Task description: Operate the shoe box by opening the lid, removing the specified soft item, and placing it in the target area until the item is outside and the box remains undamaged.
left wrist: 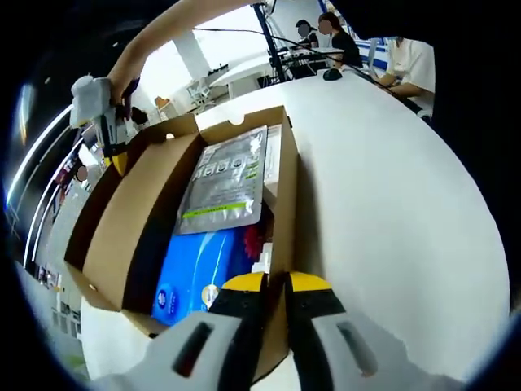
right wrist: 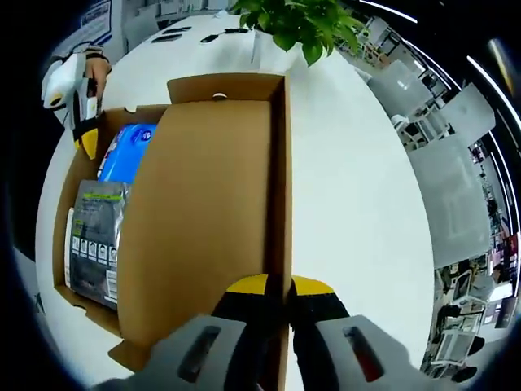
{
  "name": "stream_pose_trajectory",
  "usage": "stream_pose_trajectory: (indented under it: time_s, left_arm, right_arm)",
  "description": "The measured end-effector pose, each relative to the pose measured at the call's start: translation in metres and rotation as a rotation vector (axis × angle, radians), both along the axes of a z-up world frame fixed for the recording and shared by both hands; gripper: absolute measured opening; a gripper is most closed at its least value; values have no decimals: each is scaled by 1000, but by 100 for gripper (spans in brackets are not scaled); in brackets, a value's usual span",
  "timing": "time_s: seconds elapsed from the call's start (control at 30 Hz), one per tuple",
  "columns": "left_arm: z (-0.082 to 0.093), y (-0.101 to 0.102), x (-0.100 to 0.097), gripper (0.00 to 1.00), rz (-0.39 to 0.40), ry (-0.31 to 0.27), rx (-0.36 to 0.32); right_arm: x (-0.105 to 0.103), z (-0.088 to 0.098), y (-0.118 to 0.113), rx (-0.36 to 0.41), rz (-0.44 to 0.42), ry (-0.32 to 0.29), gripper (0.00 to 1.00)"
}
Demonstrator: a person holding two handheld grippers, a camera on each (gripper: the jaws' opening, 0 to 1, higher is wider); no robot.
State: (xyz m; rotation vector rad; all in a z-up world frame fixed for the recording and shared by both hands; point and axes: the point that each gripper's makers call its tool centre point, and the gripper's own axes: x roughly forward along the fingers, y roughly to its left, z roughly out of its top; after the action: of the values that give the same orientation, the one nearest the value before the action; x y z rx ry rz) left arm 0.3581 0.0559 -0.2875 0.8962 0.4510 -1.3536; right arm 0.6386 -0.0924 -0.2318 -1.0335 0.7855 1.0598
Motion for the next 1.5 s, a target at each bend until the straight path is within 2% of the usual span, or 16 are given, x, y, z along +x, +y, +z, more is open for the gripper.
stream_pose_trajectory:
  time_s: [0.17, 0.3, 0.73, 1.17, 1.5]
  left_arm:
    - [0, 0, 0, 9, 9, 4, 3]
    - [1, -1, 0, 9, 4, 2, 1]
    - [2, -2, 0, 9, -6, -4, -6]
    - [1, -2, 0, 9, -9, -8, -2]
    - [2, -2, 0, 9, -12, -7, -8]
  right_arm:
    - [5, -10, -1, 20, -20, 40, 8]
    - [0, -16, 0, 17, -18, 59, 8]
    - [3, -41, -1, 29, -21, 121, 11]
    - [-2, -42, 0, 19, -29, 113, 12]
    - [4, -41, 0, -11, -9, 87, 14]
